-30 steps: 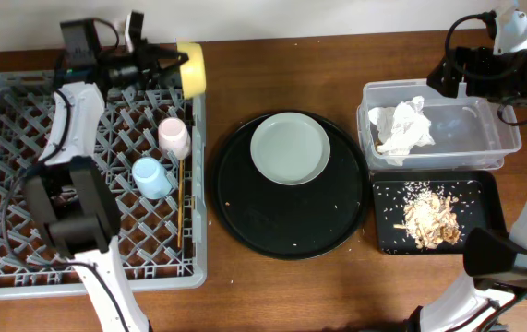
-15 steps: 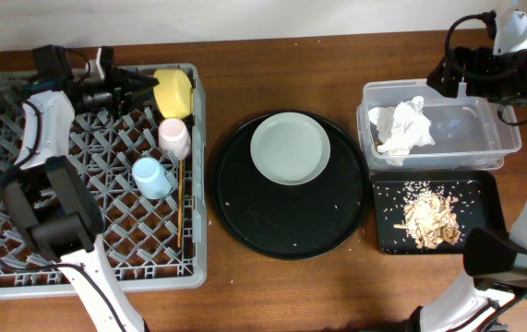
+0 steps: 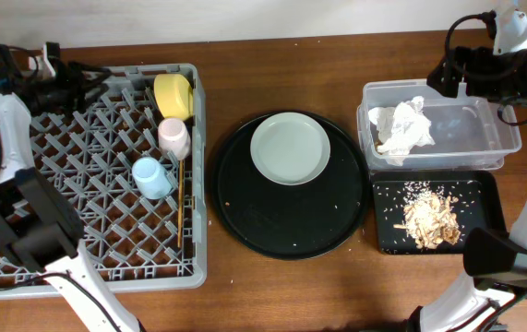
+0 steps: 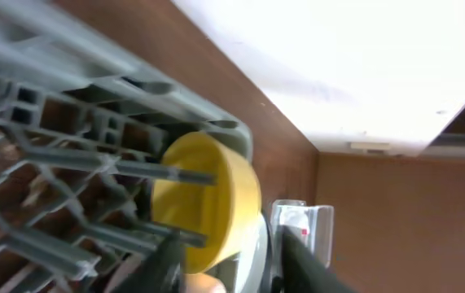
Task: Sort waste into correct bins and load items into the dishwasher rack
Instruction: 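Lift the yellow bowl with the left gripper into the rack's back row, then reach the left gripper to the white plate and grip its edge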
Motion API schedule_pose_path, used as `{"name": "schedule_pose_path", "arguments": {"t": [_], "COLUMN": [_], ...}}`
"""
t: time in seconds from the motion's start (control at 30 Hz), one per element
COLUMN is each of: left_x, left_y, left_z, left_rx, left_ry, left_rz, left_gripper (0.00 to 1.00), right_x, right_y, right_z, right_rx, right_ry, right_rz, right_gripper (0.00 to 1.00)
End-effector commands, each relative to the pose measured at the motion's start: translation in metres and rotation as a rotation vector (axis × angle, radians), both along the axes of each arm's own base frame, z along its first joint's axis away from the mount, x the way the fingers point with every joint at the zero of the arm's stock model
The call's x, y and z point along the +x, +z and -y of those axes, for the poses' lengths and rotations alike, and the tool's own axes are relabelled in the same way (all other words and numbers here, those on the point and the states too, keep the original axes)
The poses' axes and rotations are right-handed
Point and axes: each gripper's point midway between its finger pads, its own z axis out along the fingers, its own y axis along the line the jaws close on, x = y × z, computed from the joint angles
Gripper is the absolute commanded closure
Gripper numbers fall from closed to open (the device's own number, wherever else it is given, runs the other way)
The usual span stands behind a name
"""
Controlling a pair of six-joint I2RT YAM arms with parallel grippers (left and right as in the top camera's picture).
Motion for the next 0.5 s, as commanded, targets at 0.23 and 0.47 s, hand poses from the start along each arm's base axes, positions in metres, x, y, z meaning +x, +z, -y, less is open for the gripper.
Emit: {"name": "schedule_pose_path", "arguments": {"t": [0.23,0.47], "left_x": [-0.001,0.001], "left_y": [-0.005,-0.054], "left_z": [0.11,0.133], "left_rx": [0.615,1.027], "left_ry": [-0.12,-0.119], "left_rz": [-0.017,-0.094], "left_gripper": [1.0,1.0], "right_x": [0.0,0.0], "right_y": [-0.005,-0.005], "right_z": [0.004,0.004], "right_rx": [-0.003,-0.003], "right_ry": [-0.016,-0.016], "right_rz": [-0.019,-0.019], "right_gripper": [0.02,0.01]}}
